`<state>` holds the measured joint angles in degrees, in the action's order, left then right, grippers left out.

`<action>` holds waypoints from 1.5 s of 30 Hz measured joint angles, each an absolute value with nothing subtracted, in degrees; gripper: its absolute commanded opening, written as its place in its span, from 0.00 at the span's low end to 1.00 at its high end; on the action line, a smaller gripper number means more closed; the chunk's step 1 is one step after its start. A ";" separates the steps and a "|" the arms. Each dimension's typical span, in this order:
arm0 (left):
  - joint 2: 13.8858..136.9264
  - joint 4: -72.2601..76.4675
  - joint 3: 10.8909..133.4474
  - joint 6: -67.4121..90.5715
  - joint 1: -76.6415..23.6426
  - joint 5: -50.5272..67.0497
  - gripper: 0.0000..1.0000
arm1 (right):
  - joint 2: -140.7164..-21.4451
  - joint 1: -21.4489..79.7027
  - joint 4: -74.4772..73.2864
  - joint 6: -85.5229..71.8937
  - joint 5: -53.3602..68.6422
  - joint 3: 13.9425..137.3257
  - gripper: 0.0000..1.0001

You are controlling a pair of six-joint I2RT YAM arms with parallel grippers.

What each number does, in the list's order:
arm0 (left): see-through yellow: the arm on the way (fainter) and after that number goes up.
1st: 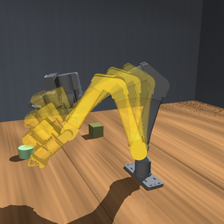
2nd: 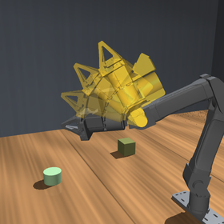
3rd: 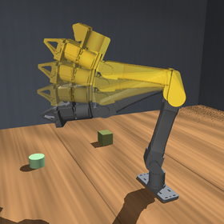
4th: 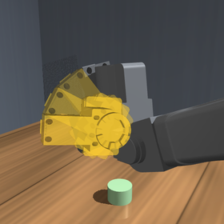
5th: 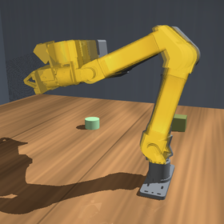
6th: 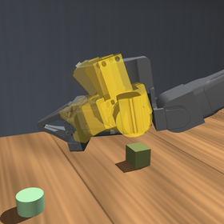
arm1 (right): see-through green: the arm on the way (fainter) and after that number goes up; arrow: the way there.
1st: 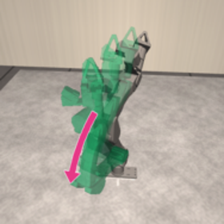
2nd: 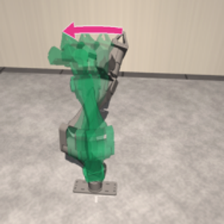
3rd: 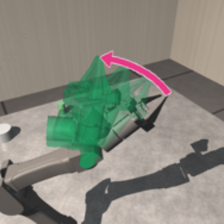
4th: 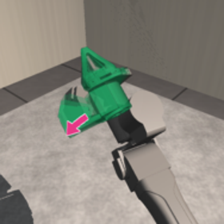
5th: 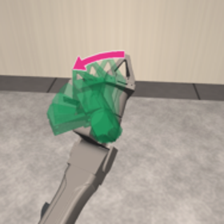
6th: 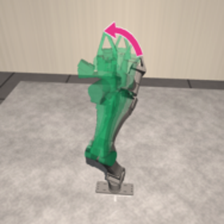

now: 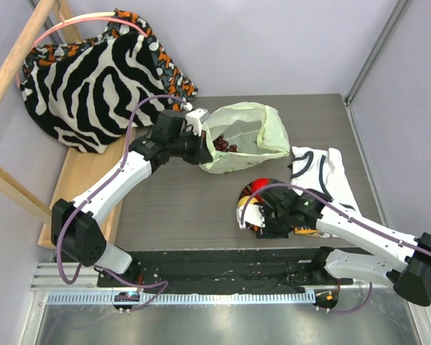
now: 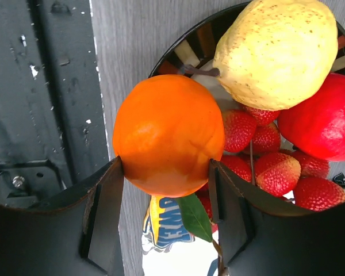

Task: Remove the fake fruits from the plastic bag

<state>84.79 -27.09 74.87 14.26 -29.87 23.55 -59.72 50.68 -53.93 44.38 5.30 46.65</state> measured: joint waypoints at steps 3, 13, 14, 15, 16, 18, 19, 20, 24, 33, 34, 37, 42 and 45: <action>84.86 -27.09 74.87 14.28 -29.87 23.59 0.00 | -60.14 50.68 -52.14 43.97 4.73 45.56 0.31; 85.23 -27.05 74.87 14.46 -29.87 24.10 0.00 | -60.90 50.68 -47.13 42.24 1.13 41.58 0.64; 85.23 -27.05 74.87 14.48 -29.87 24.16 0.00 | -60.77 50.68 -46.65 41.98 0.47 41.21 0.71; 85.23 -27.05 74.87 14.50 -29.87 24.23 0.00 | -60.64 50.68 -46.48 41.76 -0.12 41.01 0.80; 85.23 -27.05 74.85 14.50 -29.87 24.25 0.00 | -60.53 50.68 -46.37 41.41 -0.47 40.91 0.85; 85.23 -26.92 74.78 14.52 -29.87 24.47 0.00 | -60.10 50.68 -46.28 40.75 -1.72 40.88 0.90; 85.23 -26.87 74.74 14.55 -29.87 24.53 0.00 | -59.88 50.68 -46.37 40.36 -2.02 40.91 0.90; 85.23 -26.87 74.74 14.55 -29.87 24.62 0.00 | -59.61 50.68 -46.87 40.14 -2.33 41.15 0.90; 85.23 -26.87 74.65 14.55 -29.87 24.86 0.00 | -59.51 50.68 -52.84 38.70 -2.44 47.09 0.90; 84.03 -26.79 72.29 14.57 -29.87 25.52 0.00 | -57.60 50.68 -52.18 32.88 -7.66 70.08 0.98; 83.85 -26.85 72.03 14.55 -29.87 25.56 0.00 | -58.24 50.59 -49.65 32.16 -8.88 70.30 0.95; 83.48 -26.94 71.85 14.55 -29.87 25.69 0.00 | -61.73 49.67 -44.27 30.52 -10.44 70.63 0.83; 81.23 -27.66 70.85 14.31 -29.87 25.74 0.00 | -77.76 42.11 -35.51 24.40 -8.62 75.90 0.61; 78.76 -28.36 68.60 13.85 -29.87 25.74 0.00 | -86.80 37.34 -31.99 19.70 -7.38 79.96 0.56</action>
<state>78.76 -28.36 68.60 13.85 -29.87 25.74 -86.80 37.34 -31.99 19.70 -7.38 79.96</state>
